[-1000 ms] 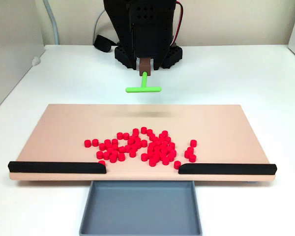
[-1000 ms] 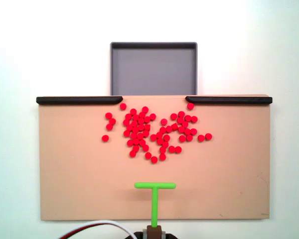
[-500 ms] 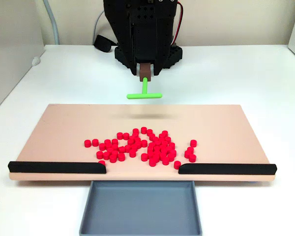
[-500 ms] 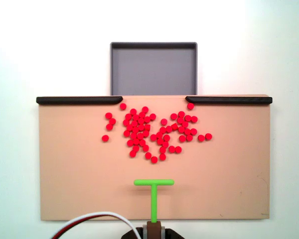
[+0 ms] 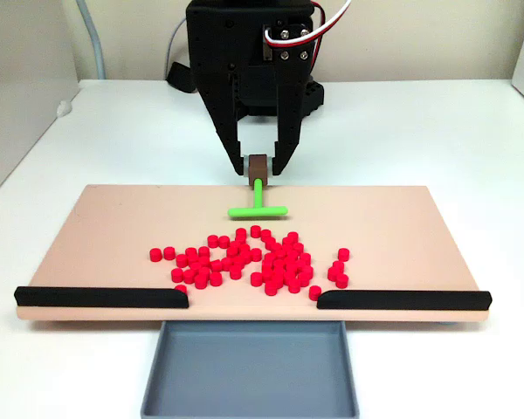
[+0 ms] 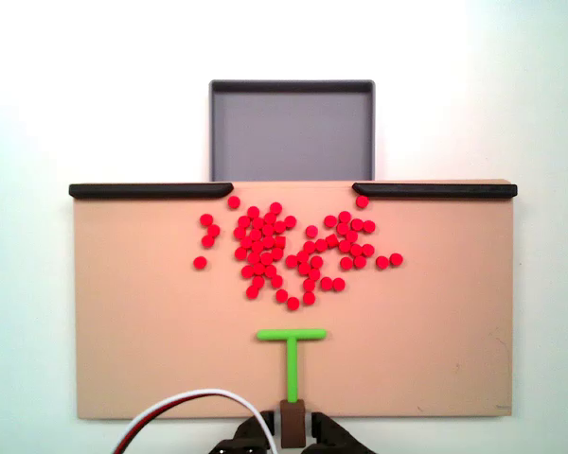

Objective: Gather the bottom side granules

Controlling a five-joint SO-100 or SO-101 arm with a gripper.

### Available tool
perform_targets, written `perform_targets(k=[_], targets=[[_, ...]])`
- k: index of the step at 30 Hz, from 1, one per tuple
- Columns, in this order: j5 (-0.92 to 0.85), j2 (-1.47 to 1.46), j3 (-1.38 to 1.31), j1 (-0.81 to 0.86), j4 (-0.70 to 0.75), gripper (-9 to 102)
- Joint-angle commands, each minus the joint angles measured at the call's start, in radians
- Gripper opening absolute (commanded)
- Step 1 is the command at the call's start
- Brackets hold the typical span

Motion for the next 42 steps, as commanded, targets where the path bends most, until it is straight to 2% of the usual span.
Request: perform_targets(k=[1,7,42], targets=[[0.005,0.012,-0.005,0.003,-0.017,4],[0.018,-0.026,-0.005,0.002,-0.064,4],[0.029,-0.224,-0.121,-0.003,-0.104,5]])
